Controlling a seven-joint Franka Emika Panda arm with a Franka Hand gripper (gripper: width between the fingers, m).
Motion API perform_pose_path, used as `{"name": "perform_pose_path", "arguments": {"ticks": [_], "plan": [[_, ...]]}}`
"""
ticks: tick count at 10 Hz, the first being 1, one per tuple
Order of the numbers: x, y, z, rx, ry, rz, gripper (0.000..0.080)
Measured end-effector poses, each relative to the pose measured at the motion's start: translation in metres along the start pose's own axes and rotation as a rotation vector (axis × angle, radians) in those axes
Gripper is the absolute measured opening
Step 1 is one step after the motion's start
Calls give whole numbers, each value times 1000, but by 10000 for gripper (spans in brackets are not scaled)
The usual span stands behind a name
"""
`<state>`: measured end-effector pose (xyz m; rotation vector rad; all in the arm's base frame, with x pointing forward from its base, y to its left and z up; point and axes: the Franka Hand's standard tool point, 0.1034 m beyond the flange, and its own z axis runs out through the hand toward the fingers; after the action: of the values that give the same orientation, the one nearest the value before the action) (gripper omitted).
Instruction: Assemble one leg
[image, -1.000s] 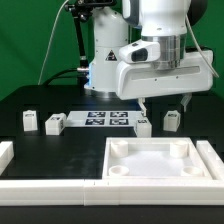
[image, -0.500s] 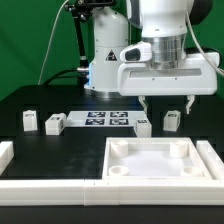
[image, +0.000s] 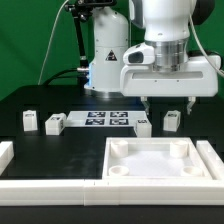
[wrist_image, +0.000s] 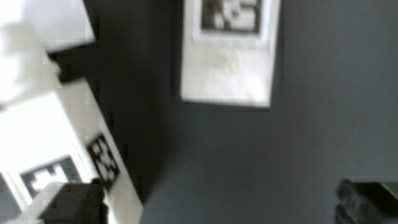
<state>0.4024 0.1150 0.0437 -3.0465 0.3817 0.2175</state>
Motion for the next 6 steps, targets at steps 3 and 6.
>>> {"name": "perform_pose_path", "arguments": {"ticks": [3,6], "plan": [[-10,3,-1,-27,-246,-21,649],[-14,3,-1,-58,-490,-18,649]]}}
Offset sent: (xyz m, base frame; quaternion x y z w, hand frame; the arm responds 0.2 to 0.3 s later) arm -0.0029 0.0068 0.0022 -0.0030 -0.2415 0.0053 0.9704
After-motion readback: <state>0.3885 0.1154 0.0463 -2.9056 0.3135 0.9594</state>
